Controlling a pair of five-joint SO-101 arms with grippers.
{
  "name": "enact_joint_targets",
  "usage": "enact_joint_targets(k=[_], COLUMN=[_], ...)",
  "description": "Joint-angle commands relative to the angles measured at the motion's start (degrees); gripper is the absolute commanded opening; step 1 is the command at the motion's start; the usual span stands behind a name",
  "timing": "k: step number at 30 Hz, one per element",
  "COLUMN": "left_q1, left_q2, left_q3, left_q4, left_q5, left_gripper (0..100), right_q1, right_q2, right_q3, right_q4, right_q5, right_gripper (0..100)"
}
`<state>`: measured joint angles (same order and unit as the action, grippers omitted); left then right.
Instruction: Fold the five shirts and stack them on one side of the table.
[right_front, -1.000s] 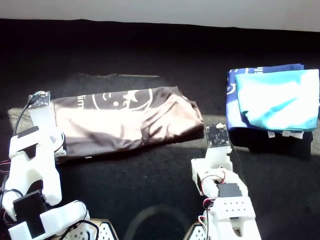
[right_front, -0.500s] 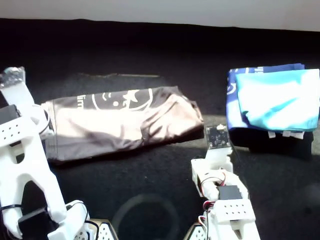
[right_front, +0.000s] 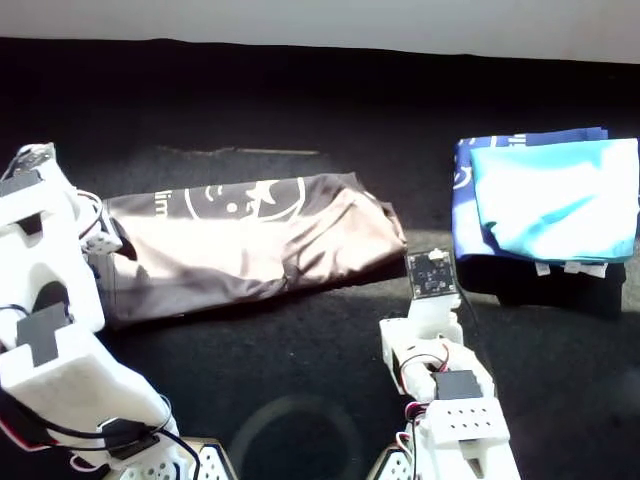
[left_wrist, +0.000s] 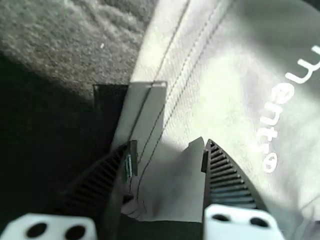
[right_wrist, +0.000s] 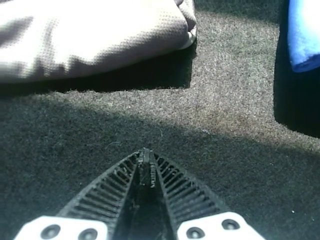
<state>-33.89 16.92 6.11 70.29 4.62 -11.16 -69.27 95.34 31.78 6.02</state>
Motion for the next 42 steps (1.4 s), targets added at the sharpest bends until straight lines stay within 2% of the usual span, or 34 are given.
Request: enact_joint_targets(k=[1,11,15,20,27,34,42], left_q1=[-1.7,-1.4,-2.4,-2.5,-1.7,-0.8,-1.7], left_q2=[2.7,10.9,13.3,13.3,13.8,14.0,14.0], left_q3=[-5.3,-9.0,-13.1,-16.8,-26.0,-24.4,-16.2], left_q4=[-0.4,-0.9,-0.4,4.7,11.9,11.3,2.6], left_q5=[0.8,0.6,-3.8,-7.9,-8.2,-8.1,-8.1], left_gripper=[22,22,21,21,22,22,22], right_q1=[-1.7,-1.9,-1.9,-1.9,-1.9,-1.9,-1.9], right_q2=[-1.0,-1.0,-1.0,-1.0,-1.0,-1.0,-1.0], right_q3=[0.5,0.5,0.5,0.5,0.5,0.5,0.5], right_q4=[-0.8,-0.8,-0.8,-0.8,-0.8,-0.8,-0.8], right_q5=[1.6,1.7,1.7,1.7,1.7,1.7,1.7], right_gripper=[0.6,0.6,0.6,0.6,0.6,0.6,0.6])
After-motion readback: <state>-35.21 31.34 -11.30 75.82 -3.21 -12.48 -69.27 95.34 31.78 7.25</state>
